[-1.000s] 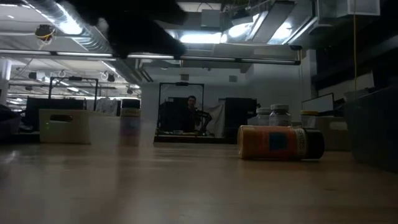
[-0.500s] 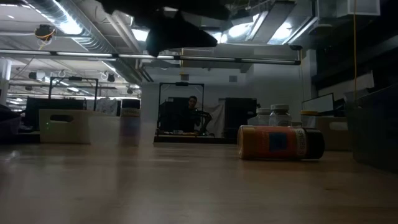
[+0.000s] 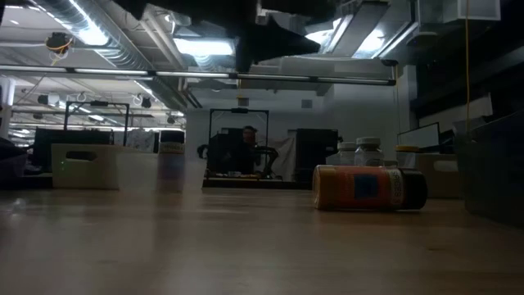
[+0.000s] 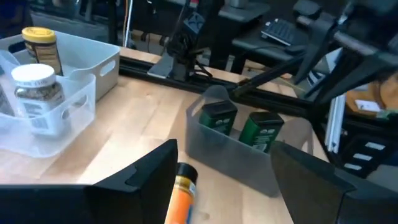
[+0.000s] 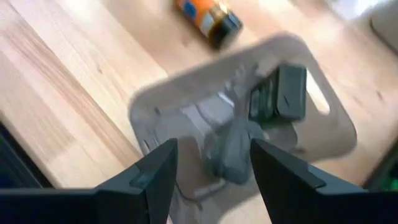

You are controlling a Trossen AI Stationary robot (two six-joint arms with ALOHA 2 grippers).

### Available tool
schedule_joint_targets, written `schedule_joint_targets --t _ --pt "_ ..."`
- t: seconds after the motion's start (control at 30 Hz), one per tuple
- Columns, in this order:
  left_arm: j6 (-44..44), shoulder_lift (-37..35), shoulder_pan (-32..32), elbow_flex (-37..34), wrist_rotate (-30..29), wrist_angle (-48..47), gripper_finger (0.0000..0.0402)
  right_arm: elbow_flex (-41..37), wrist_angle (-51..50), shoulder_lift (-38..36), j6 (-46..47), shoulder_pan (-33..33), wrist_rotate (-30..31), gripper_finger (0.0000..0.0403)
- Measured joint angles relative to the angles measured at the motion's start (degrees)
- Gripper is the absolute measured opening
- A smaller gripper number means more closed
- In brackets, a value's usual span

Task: Sort spices by type
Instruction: Put the black seasoning bottle into the left transparent bin

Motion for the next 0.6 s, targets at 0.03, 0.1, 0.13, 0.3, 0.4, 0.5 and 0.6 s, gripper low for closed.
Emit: schedule_joint_targets --t 0.03,0.1,0.13,0.3,0.4,0.5,0.6 --pt "0.6 0.9 0.4 0.7 0.5 0.0 0.0241 0.5 -0.3 0.0 0.0 0.0 1.4 0.0204" --pt "1.1 3.2 0.9 2.6 2.0 0.0 0.0241 1.3 -0.8 0.0 0.0 0.0 4.4 0.0204" --pt "1.4 4.6 1.2 3.7 2.6 -0.3 0.0241 1.7 -1.0 0.0 0.0 0.0 5.8 0.0204" --pt "4.5 11.3 1.8 10.6 3.0 -6.4 0.0241 2.2 -1.6 0.0 0.0 0.0 9.9 0.0204" --pt "5.7 15.4 2.3 15.6 3.5 -12.6 0.0241 2.2 -1.8 0.0 0.0 0.0 10.0 0.0204" --pt "6.7 19.4 3.0 20.3 3.9 -19.4 0.0241 2.2 -1.7 0.0 0.0 0.0 10.0 0.0204" --pt "7.3 22.4 3.6 23.4 4.0 -24.1 0.0241 2.2 -1.6 0.0 0.0 0.0 10.0 0.0204"
